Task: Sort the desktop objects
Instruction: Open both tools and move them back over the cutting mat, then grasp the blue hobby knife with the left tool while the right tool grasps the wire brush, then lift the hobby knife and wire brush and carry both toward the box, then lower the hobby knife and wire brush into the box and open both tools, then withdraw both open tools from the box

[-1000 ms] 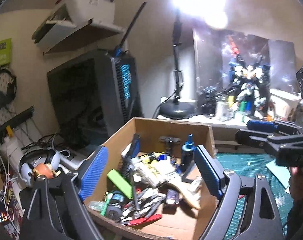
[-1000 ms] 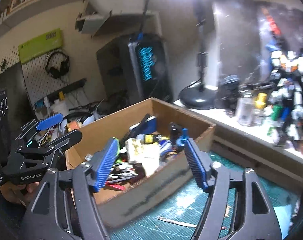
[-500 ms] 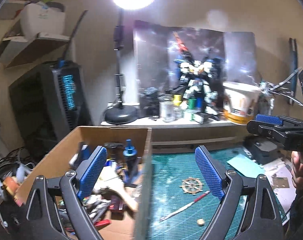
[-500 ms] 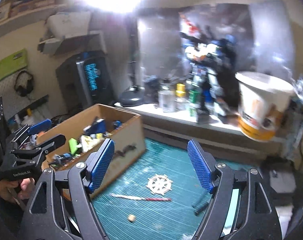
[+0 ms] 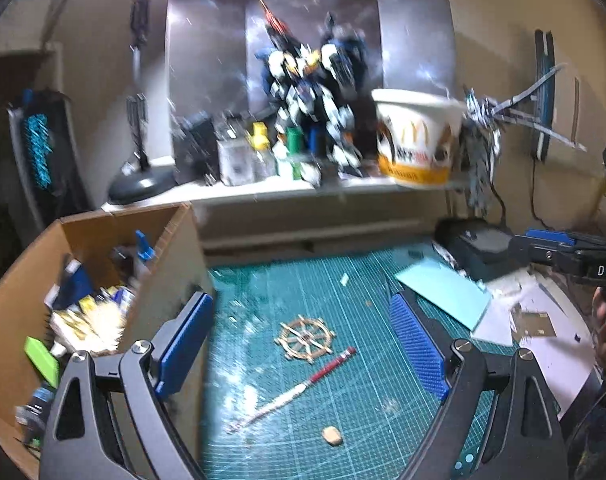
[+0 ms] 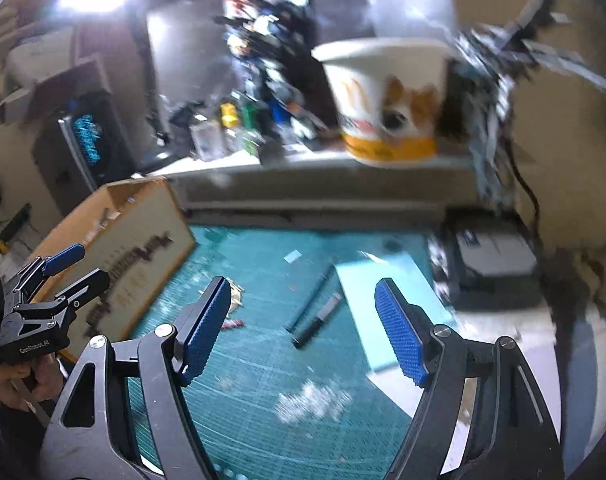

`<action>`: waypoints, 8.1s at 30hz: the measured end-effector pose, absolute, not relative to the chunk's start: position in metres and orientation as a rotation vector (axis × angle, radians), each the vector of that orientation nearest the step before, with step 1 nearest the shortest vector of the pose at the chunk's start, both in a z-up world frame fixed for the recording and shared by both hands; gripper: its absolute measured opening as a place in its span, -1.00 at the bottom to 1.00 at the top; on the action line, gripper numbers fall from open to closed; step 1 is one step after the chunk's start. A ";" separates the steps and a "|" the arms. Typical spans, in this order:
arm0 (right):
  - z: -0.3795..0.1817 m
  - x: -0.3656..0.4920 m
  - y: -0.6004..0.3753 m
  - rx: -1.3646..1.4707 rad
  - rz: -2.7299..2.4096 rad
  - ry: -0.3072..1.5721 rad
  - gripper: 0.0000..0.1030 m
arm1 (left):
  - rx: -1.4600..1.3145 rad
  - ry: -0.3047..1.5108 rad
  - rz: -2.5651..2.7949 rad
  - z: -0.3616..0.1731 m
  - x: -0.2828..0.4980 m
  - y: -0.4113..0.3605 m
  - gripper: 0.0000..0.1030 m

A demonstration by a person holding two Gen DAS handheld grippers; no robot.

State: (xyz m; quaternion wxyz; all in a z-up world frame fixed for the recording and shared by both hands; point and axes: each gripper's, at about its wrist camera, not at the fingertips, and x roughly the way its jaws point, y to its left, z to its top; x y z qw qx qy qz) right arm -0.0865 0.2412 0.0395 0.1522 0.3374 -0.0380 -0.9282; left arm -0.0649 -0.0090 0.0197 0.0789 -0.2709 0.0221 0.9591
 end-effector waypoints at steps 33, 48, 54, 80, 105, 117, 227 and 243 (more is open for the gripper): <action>-0.100 -0.179 0.185 1.433 -2.554 0.029 -0.58 | -1.047 0.077 2.782 -0.044 -0.124 0.002 0.76; -0.074 -0.143 0.254 1.358 -2.603 -0.103 -0.79 | -1.150 0.246 2.564 -0.087 -0.199 0.090 0.76; -0.062 -0.139 0.274 1.296 -2.589 -0.175 -0.79 | -1.207 0.293 2.444 -0.103 -0.217 0.124 0.23; -0.029 -0.113 0.275 1.138 -2.540 -0.240 -0.79 | -1.047 0.204 2.601 -0.042 -0.158 0.097 -0.84; 0.084 -0.033 0.224 0.766 -2.711 -0.083 -0.79 | -0.671 0.082 2.784 0.060 -0.059 0.037 -0.84; 0.098 -0.030 0.179 0.712 -2.641 -0.016 -0.79 | -0.625 0.066 2.867 0.081 -0.035 -0.001 -0.84; 0.078 -0.066 -0.042 0.692 -2.115 0.251 -0.21 | -0.979 -0.104 3.409 0.085 0.011 -0.176 0.78; 0.082 -0.055 0.030 0.700 -2.265 0.205 -0.02 | -0.922 -0.140 3.358 0.081 0.015 -0.147 0.78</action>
